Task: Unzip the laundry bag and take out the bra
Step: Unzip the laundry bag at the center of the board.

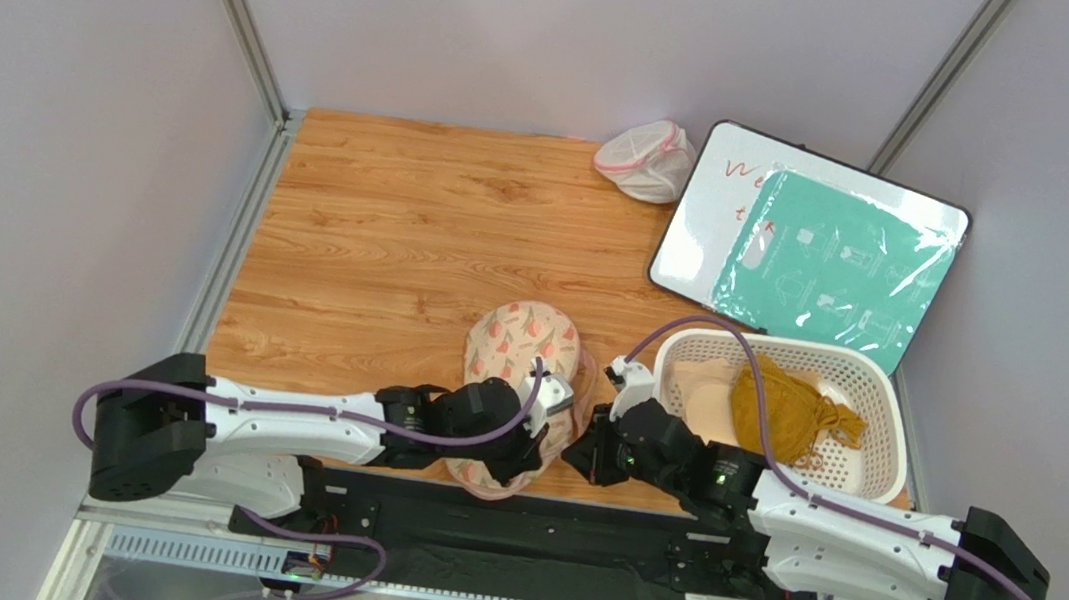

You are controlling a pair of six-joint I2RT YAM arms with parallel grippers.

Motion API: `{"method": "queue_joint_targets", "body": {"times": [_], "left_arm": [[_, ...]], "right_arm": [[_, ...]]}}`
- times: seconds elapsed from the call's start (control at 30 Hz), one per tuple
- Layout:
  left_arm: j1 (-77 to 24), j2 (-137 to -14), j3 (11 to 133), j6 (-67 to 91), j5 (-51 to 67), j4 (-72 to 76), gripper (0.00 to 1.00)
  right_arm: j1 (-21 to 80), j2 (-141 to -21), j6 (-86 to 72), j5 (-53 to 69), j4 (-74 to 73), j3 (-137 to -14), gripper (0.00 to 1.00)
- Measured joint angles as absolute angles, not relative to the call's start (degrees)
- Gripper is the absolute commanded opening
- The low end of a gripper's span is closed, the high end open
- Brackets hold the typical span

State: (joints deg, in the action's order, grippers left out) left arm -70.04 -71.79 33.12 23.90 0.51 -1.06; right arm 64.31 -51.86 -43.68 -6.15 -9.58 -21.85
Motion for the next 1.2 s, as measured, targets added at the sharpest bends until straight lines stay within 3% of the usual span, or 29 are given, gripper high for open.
{"method": "queue_joint_targets", "body": {"times": [0.7,0.73,0.83,0.9,1.0,1.2], "left_arm": [[-70.04,-56.97,27.68,24.58,-3.29,-9.63,0.01],[-70.04,-56.75,27.68,24.62,-3.42,-9.98,0.24],[-70.13,-56.34,27.68,25.17,-3.62,-11.16,0.63],[-70.15,-56.27,27.68,25.21,-3.62,-12.53,0.72],[-70.15,-56.36,28.34,24.97,-3.66,-14.46,0.77],[-70.39,-59.02,35.33,23.64,-3.49,-14.92,0.78]], "right_arm": [[60.82,-53.36,-41.71,-5.91,-10.0,-22.72,0.0],[60.82,-53.47,-41.71,-5.89,-10.02,-22.79,0.0],[60.8,-53.67,-41.67,-5.48,-10.0,-22.9,0.0],[60.51,-53.91,-41.63,-5.48,-10.04,-22.9,0.0],[60.18,-54.41,-41.54,-5.37,-9.98,-22.9,0.0],[60.18,-55.86,-41.54,-3.9,-9.02,-22.9,0.0]]}}
